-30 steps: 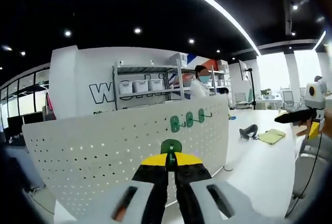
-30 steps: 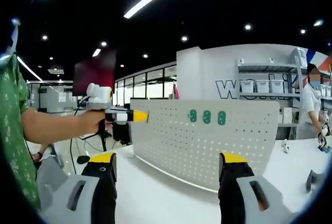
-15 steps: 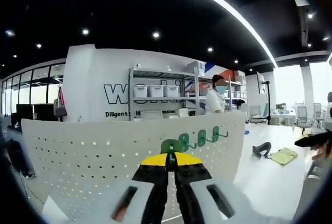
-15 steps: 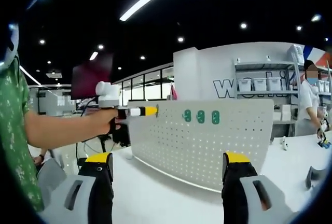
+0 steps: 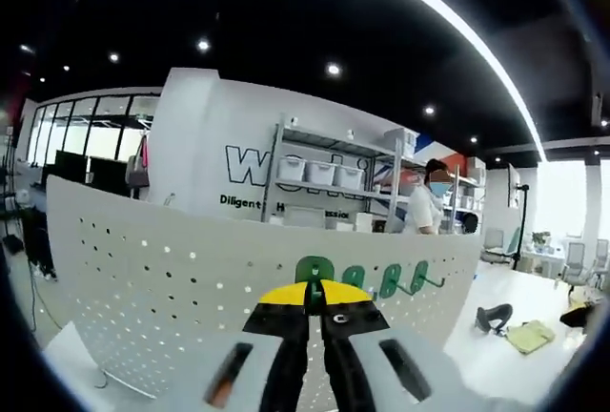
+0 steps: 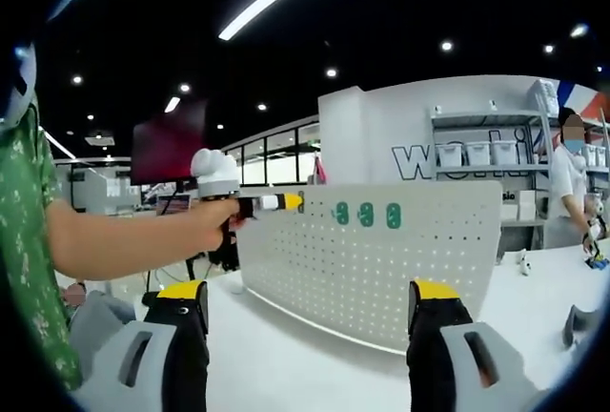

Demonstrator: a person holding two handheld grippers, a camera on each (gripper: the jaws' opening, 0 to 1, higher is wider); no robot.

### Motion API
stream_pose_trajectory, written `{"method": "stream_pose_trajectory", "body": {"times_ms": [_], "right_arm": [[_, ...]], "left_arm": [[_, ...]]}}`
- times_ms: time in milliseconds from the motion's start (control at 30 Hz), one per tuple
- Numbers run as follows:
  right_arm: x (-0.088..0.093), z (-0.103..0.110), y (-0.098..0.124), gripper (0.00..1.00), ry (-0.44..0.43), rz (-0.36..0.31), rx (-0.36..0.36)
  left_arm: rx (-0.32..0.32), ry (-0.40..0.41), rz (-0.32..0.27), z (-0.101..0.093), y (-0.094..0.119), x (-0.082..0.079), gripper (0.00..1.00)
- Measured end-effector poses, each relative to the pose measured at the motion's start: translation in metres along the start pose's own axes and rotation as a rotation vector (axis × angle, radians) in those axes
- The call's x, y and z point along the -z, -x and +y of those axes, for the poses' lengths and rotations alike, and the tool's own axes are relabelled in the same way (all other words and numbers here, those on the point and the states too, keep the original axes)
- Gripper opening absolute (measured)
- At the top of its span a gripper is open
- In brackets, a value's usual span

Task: Insert the hook assembly into the mounting plate slot until the hook locks in place.

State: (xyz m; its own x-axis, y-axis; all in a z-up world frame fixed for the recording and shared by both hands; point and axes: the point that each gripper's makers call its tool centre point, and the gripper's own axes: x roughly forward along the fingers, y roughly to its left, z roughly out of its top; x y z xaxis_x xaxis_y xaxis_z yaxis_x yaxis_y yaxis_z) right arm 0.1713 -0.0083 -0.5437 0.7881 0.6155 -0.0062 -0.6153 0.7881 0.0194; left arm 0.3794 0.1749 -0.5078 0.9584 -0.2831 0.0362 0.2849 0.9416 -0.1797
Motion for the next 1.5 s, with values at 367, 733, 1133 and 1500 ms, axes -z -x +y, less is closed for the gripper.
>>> {"method": "stream_pose_trajectory", "body": {"times_ms": [367,733,1133,1500], "right_arm": [[0.003,-0.004,0.000,0.87,-0.014,0.003,0.001],[0.007,-0.005,-0.002,0.87,-0.020,0.014,-0.005],[0.006,-0.004,-0.004,0.86,-0.025,0.013,-0.005],[0.004,-0.005,-0.004,0.85,-0.034,0.005,0.001]], "left_arm": [[-0.048,-0.007,0.006,-0.004,-0.020,0.009,0.03],[-0.081,-0.011,-0.001,0.001,-0.032,0.008,0.03],[-0.104,-0.001,0.010,0.005,-0.038,0.013,0.04],[-0.109,-0.075,0.026,0.002,-0.040,0.015,0.04]]}}
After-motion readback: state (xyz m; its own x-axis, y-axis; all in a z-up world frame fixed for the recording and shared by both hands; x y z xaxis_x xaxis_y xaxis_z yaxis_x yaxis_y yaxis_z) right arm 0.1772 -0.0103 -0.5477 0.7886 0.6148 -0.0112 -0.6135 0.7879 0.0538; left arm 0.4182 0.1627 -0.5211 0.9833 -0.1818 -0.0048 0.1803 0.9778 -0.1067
